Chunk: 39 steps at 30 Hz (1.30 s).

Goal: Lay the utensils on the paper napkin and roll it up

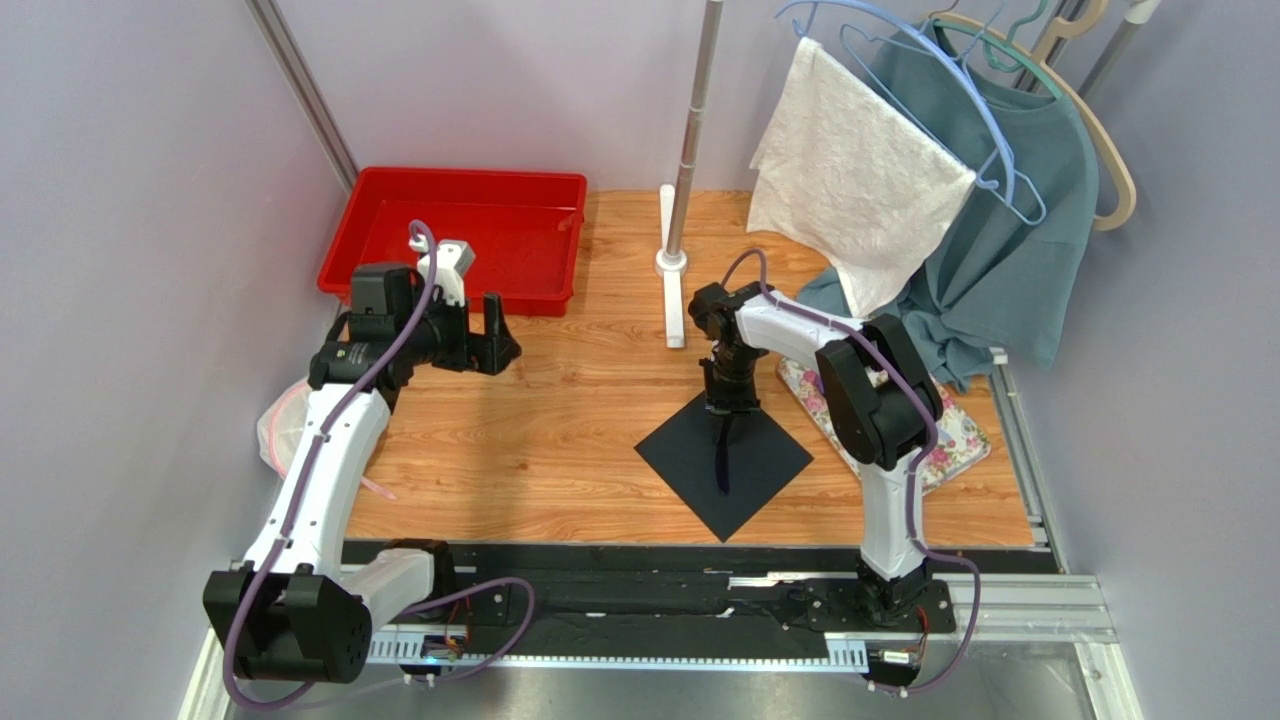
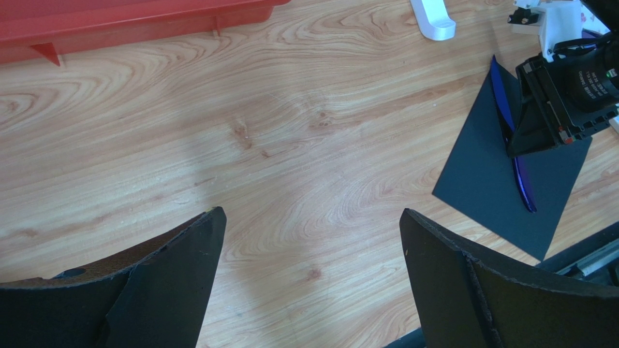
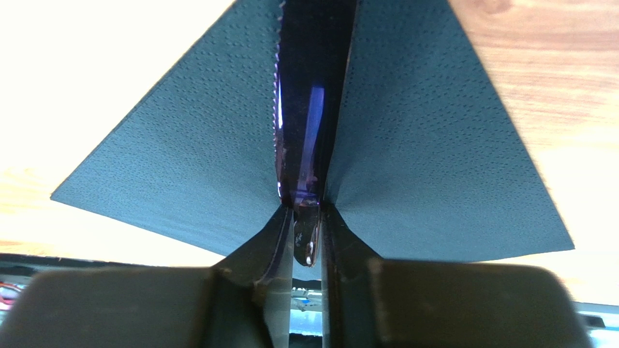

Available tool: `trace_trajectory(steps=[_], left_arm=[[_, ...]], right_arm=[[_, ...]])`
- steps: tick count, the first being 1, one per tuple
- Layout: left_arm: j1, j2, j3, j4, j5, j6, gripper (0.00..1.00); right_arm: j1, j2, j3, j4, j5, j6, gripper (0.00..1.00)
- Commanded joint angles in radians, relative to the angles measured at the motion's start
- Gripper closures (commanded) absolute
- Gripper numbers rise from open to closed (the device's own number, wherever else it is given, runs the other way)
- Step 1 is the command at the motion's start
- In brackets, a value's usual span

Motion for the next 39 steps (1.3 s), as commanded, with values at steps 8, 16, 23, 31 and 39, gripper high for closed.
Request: trace_trajectory(steps=[8, 16, 23, 31, 39], left_arm=[[0.006, -0.013, -0.007, 0.008, 0.005, -0.003, 0.01], [0.006, -0.013, -0.007, 0.011, 0.008, -0.008, 0.01], [0.006, -0.016, -0.013, 0.011, 0.009, -0.006, 0.01], [0.006, -0.018, -0.013, 0.011, 0.011, -0.006, 0.01], [0.006, -0.016, -0.013, 0.008, 0.009, -0.002, 0.01]], right_arm=[[0.003, -0.038, 0.040, 0.077, 0.015, 0.002, 1.00], [0.003, -0.076, 0.038, 0.072, 0.014, 0.009, 1.00], [0.003, -0.096, 0.031, 0.065, 0.021, 0.011, 1.00], [-0.002, -0.055, 0.031, 0.068, 0.023, 0.011, 1.00], [-0.020, 0.005, 0.034, 0.068, 0.017, 0.014, 0.92]])
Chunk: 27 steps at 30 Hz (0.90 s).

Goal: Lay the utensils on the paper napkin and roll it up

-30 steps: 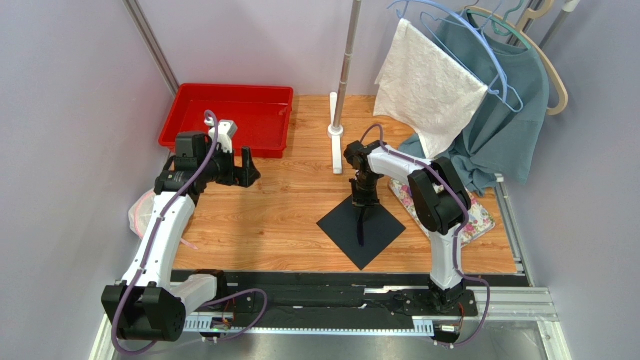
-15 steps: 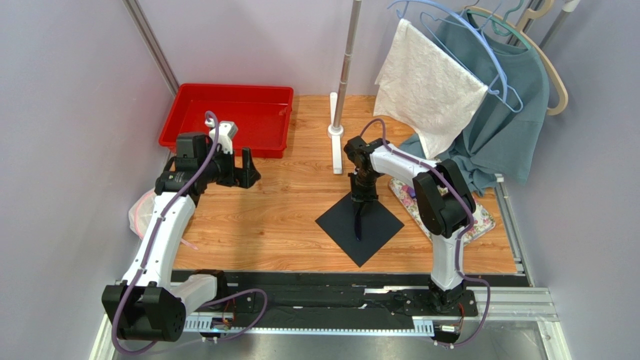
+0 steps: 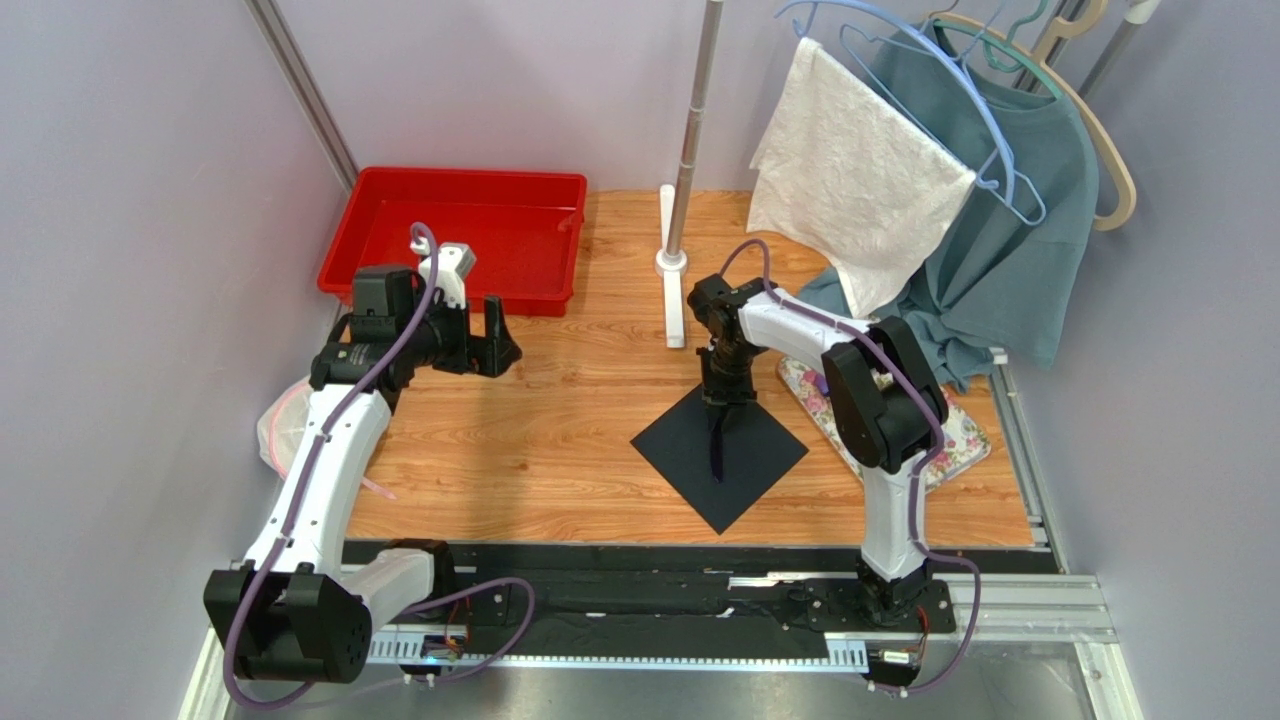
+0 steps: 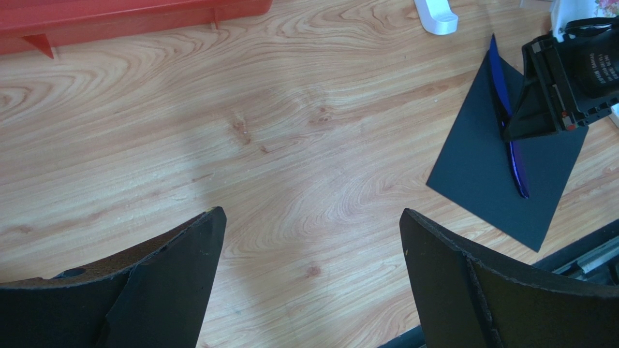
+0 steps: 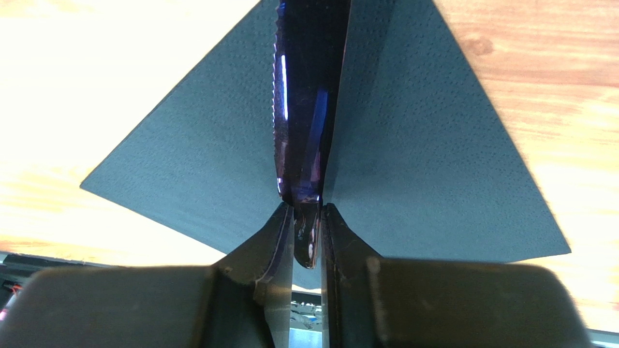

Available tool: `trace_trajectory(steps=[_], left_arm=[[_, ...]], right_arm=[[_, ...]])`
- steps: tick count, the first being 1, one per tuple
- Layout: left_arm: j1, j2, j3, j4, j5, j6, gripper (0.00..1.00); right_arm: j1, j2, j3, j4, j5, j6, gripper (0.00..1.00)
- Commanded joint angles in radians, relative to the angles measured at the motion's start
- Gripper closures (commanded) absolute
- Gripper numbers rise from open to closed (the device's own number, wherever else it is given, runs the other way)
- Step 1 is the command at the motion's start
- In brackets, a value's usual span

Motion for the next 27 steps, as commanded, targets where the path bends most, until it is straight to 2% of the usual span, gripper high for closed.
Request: trace_trajectory(steps=[1, 5, 9, 14, 21, 27], left_arm=[[0.006, -0.016, -0.002, 0.009, 0.007, -0.002, 0.01], [0.006, -0.016, -0.004, 0.008, 0.005, 0.001, 0.01], [0.006, -0.013, -0.004, 0.006, 0.005, 0.003, 0.01], [0.006, -0.013, 0.007, 0.003, 0.002, 0.003, 0.01], [0.006, -0.039, 0.010, 0.005, 0.000, 0.003, 0.01], [0.006, -0.067, 0.028, -0.001, 0.003, 0.021, 0.01]], right_arm=[[-0.014, 0.038, 0.025, 0.012, 0.001, 0.012, 0.90], [-0.015, 0.048, 0.031, 0.008, -0.009, 0.018, 0.76], [-0.017, 0.040, 0.039, 0.003, -0.016, 0.017, 0.71], [-0.018, -0.017, 0.062, -0.023, -0.010, 0.001, 0.55], [-0.038, -0.149, 0.123, -0.071, -0.015, -0.074, 0.54], [-0.112, -0.303, 0.093, -0.111, -0.002, -0.291, 0.57]])
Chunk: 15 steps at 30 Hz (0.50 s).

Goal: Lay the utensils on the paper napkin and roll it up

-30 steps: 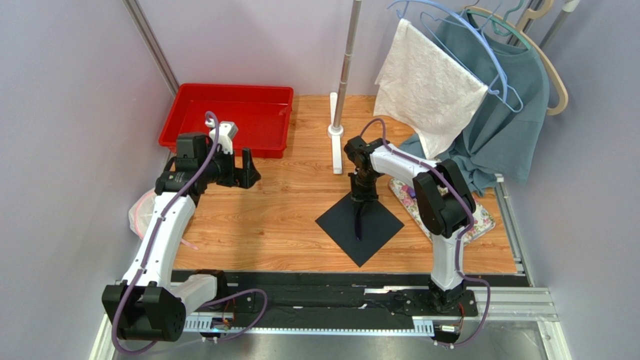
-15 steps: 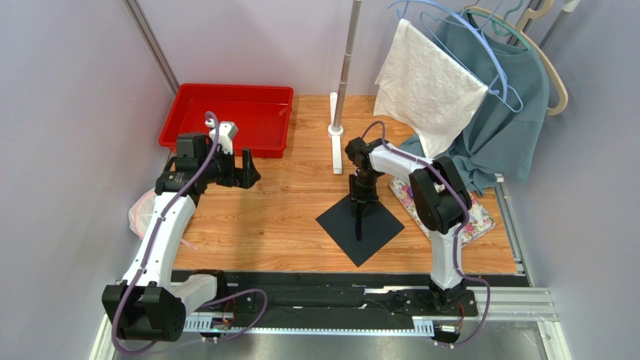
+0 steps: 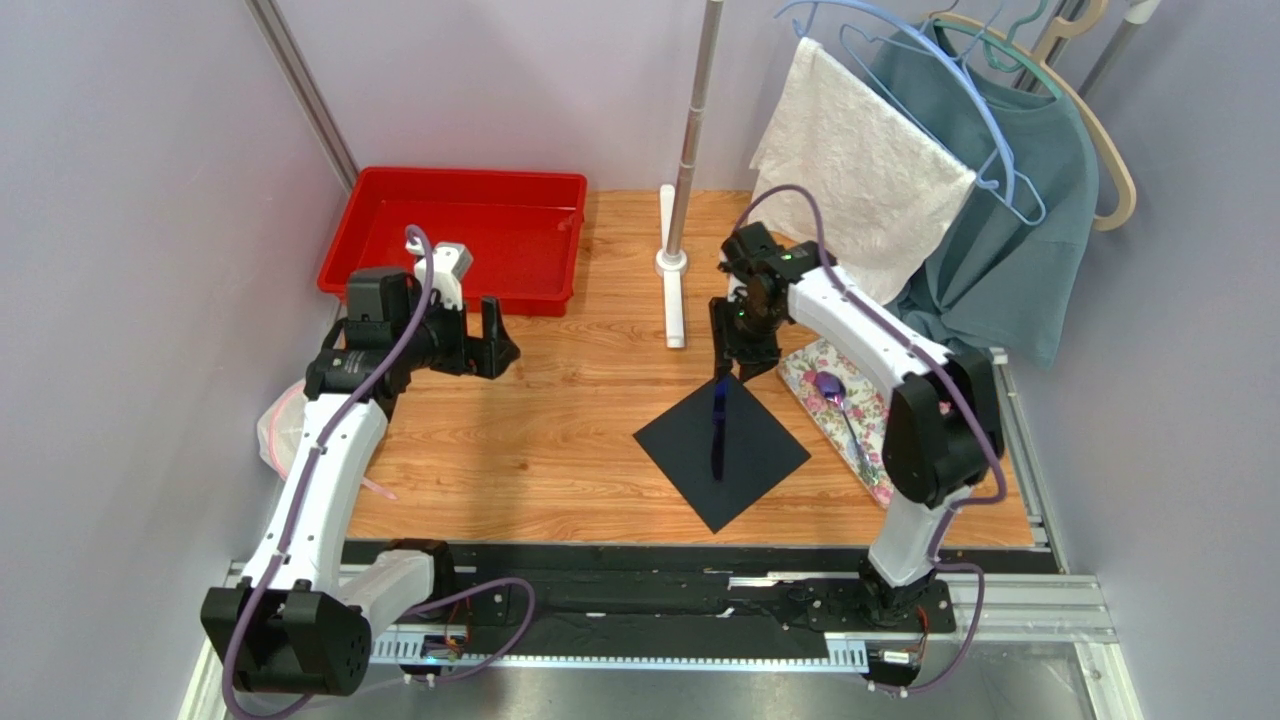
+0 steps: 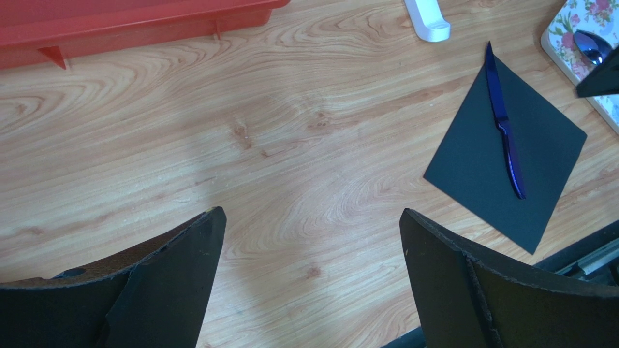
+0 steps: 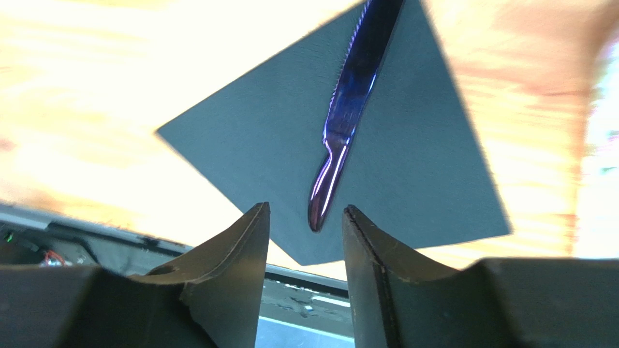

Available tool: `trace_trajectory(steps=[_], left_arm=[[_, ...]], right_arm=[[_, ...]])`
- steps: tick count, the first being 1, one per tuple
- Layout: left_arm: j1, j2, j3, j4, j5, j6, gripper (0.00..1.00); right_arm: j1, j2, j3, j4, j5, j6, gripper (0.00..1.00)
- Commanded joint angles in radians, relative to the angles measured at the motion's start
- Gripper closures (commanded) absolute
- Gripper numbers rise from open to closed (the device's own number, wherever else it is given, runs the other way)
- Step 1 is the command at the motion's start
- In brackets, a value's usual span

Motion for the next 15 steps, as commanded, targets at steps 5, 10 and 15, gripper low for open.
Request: trace_trajectory(steps=[5, 10, 15], left_arm=[[0.006, -0.064, 0.030, 0.005, 0.021, 0.010, 0.01], [0.006, -0.085, 0.015, 0.013, 0.023, 0.008, 0.01], [0.006, -0.090, 0.015, 0.016, 0.026, 0.019, 0.01]], right_arm=[[-0.258, -0.251, -0.162, -0.051, -0.054, -0.358, 0.59], [-0.350, -0.288, -0.265, -0.013, 0.085, -0.489, 0.76], [-0.344, -0.313, -0.377, 0.073, 0.185, -0.494, 0.78]])
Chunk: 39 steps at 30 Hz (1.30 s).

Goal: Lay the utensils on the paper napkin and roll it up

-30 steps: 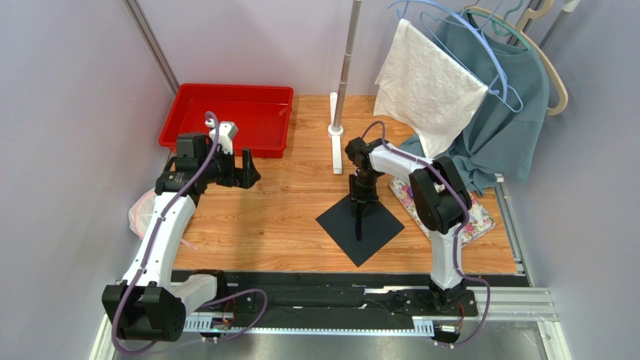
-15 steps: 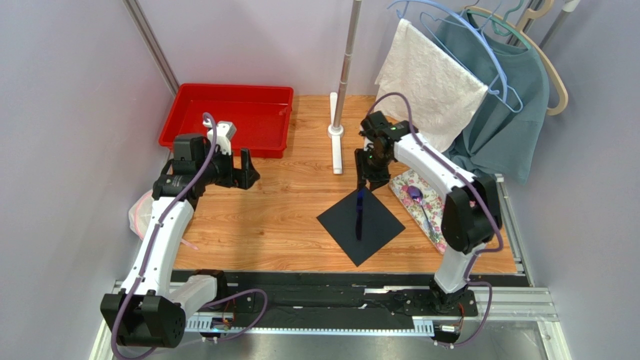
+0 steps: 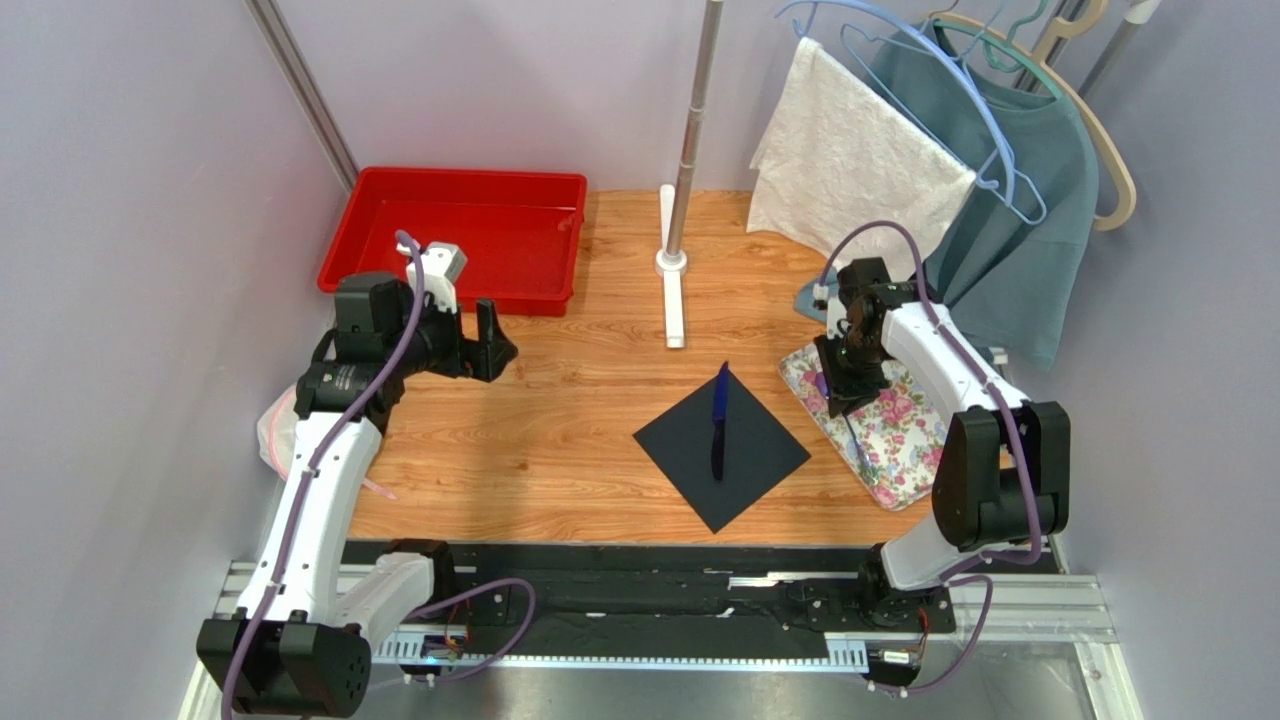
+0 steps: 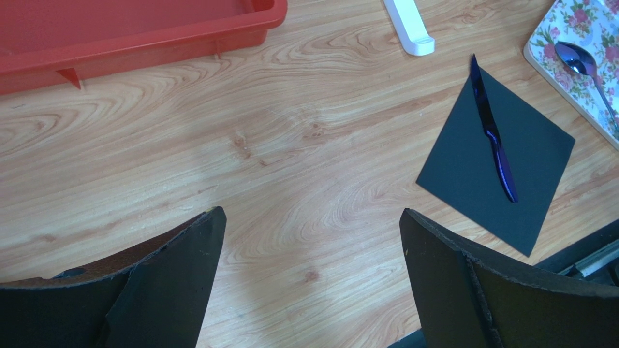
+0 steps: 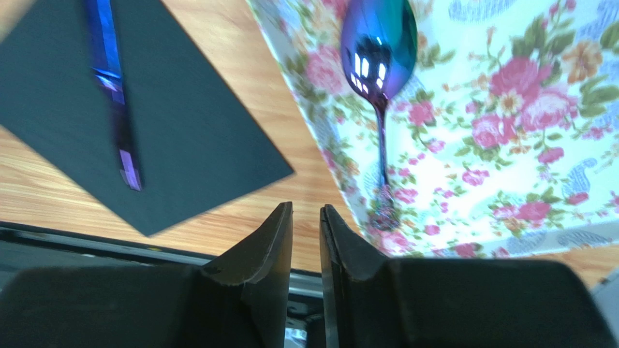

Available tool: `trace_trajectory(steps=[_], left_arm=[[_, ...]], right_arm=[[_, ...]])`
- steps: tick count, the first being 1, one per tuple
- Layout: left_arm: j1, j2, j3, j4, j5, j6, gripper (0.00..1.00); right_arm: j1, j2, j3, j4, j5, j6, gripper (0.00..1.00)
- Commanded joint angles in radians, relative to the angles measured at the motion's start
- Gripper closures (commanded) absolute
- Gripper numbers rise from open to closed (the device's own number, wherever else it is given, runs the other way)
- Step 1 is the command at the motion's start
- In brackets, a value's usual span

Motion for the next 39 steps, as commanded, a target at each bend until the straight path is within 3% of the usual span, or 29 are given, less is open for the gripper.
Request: trace_trajectory(steps=[1, 8, 21, 23, 26, 27, 30, 32, 35, 38, 39], left_arm=[[0.006, -0.017, 0.016, 0.015, 0.016, 0.022, 0.01], [0.006, -0.028, 0.019, 0.017, 0.036, 0.034, 0.01], [0.006, -0.052, -0.013, 0.066, 0.101, -0.004, 0.01], [0.006, -0.071, -0.022, 0.089, 0.113, -0.007, 0.01], [0.006, -0.106, -0.040, 0.126, 0.142, -0.018, 0.01], [0.006, -0.115, -0.051, 0.136, 0.145, -0.027, 0.01], [0.006, -0.151, -0.056, 0.172, 0.136, -0.057, 0.01], [0.006, -0.163, -0.045, 0.169, 0.137, -0.061, 0.01], [0.006, -0.152, 0.010, 0.110, 0.236, 0.017, 0.01], [0.006, -0.166, 0.036, 0.109, 0.371, 0.061, 0.01], [0.006, -0.181, 0.010, 0.174, 0.409, 0.058, 0.01]], right_arm=[[0.013, -0.032, -0.055, 0.109, 0.113, -0.066, 0.78], [0.017, 0.037, -0.120, 0.231, 0.236, -0.087, 0.76], [0.017, 0.120, -0.205, 0.361, 0.219, -0.109, 0.75], [0.017, 0.119, -0.209, 0.367, 0.220, -0.112, 0.77], [0.015, 0.106, -0.192, 0.358, 0.214, -0.122, 0.89], [0.014, 0.103, -0.183, 0.350, 0.211, -0.125, 1.00], [0.007, 0.076, -0.109, 0.297, 0.176, -0.147, 1.00], [0.001, 0.045, -0.011, 0.237, 0.118, -0.171, 1.00], [0.000, 0.028, 0.165, 0.104, -0.115, -0.197, 1.00], [0.004, 0.029, 0.332, -0.024, -0.458, -0.208, 1.00], [0.013, 0.040, 0.365, -0.054, -0.640, -0.205, 1.00]])
